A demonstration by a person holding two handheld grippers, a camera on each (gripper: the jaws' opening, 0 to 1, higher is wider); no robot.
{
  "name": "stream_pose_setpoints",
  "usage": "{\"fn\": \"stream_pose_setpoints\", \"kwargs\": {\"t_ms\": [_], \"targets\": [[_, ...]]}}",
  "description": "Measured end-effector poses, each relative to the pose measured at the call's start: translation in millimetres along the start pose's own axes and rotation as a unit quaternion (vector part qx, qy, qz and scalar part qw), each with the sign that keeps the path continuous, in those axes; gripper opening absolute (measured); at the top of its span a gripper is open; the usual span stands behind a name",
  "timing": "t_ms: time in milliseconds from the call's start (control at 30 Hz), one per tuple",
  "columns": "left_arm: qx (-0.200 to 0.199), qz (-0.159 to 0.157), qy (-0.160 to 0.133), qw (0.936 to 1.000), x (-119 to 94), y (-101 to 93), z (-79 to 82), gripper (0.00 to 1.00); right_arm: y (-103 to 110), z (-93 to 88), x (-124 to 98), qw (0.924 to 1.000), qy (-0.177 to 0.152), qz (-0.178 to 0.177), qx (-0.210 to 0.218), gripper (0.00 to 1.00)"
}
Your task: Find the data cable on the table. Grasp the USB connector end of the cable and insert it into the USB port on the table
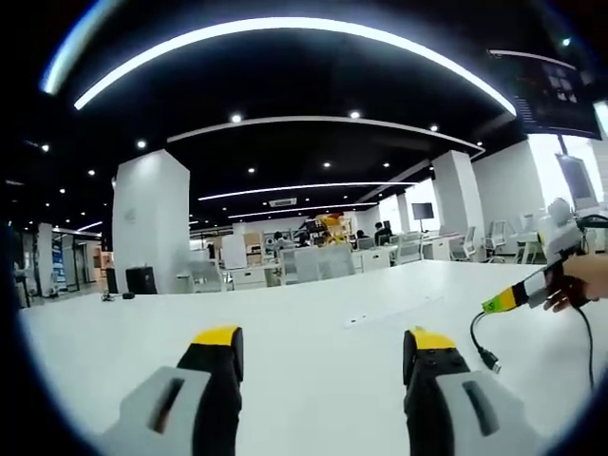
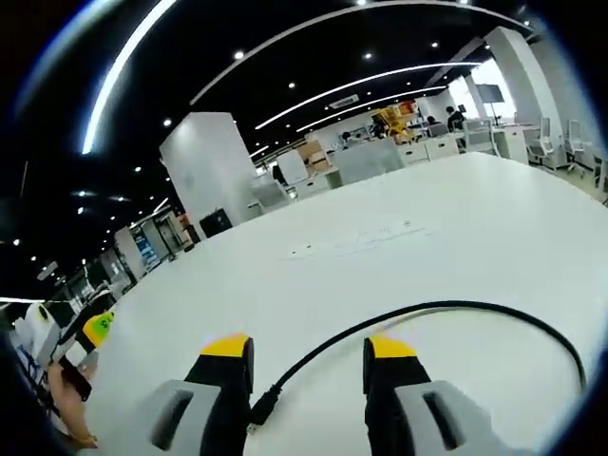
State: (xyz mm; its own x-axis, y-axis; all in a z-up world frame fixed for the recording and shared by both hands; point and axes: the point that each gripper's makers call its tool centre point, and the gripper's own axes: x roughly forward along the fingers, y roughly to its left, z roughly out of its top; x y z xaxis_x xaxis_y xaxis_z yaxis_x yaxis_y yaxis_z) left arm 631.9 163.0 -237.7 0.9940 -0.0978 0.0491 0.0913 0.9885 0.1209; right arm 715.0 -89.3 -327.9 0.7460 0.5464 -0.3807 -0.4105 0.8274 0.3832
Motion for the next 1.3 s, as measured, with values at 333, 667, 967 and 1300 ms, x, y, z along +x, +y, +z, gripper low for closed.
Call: {"fn": "stream_pose_setpoints", "kwargs": {"t_ms": [333,667,967,1300], "targets": [[-0.005,-0.013,-0.001,0.9999,0.3,-7.4,1.3,0.68,-5.7,-7.8,25.0,0.9993,0.032,-0.019,-0.007,0.42],[-0.006,-0.011,0.000,0.9999,2.4,-6.0,0.5,0.68,-13.8,-18.5,37.5,0.9983,0.049,-0.031,-0.002,0.38],[-0.004,-0.015,0.003,0.9999,3.1,-8.0,-1.0,0.68,-16.2,-24.3,43.7,0.9974,0.058,-0.042,-0.006,0.36],[-0.003,-0.015,0.003,0.9999,2.5,-9.1,-0.5,0.68,-16.3,-24.9,47.5,0.9967,0.048,-0.060,-0.027,0.30]]}}
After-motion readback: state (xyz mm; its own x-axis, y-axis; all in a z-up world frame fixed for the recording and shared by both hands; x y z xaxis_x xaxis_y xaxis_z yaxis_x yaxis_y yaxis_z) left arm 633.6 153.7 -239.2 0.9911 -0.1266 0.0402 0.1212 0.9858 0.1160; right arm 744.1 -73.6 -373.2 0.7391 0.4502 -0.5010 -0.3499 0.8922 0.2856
